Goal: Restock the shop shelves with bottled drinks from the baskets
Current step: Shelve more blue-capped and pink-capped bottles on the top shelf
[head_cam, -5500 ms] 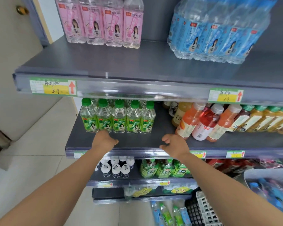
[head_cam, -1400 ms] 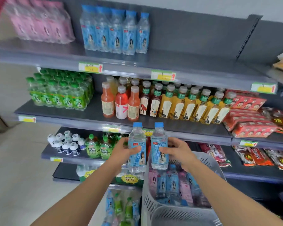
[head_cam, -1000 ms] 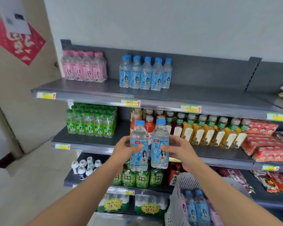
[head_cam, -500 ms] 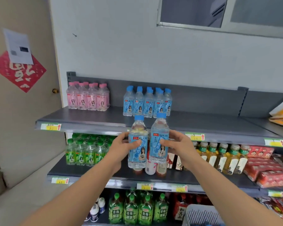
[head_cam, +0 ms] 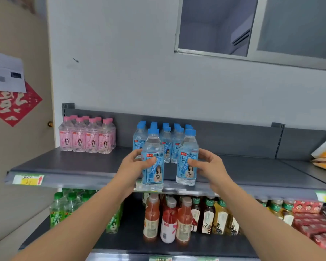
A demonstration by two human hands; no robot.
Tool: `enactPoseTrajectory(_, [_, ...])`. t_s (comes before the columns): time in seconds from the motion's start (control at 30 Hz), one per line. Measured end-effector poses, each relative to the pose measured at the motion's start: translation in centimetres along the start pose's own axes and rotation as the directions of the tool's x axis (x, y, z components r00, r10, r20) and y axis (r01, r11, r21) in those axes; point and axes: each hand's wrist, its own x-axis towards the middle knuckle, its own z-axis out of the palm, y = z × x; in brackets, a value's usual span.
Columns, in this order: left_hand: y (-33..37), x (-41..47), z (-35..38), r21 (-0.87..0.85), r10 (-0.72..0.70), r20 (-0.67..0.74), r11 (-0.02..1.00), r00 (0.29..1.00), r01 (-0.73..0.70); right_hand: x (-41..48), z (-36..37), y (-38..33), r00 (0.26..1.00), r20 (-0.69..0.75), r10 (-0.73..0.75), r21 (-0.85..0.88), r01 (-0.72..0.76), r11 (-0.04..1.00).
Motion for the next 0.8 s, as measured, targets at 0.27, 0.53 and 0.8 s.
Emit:
enactPoseTrajectory(0.27, [-0.2, 7.4, -1.6, -0.021, -0.011, 0.074, 1.0, 0.997, 0.013, 9.3, -0.5, 2.8, 0.99, -0.144, 0.006, -0.047, -0.013, 0.999])
enactPoseTrajectory(0.53, [-1.5, 12.2, -2.8, 0.028, -0.038, 0.112, 0.999, 0.993, 0.035, 15.1, -1.8, 7.2, 0.969, -0.236, 0.069, -0.084, -0.091, 0.992])
enactPoseTrajectory(0.8, [-2.3, 14.7, -2.7, 0.045, -0.069, 0.137, 0.997, 0.988, 0.063, 18.5, -2.7, 8.9, 0.984, -0.137, 0.116, -0.097, -0.129, 0.987])
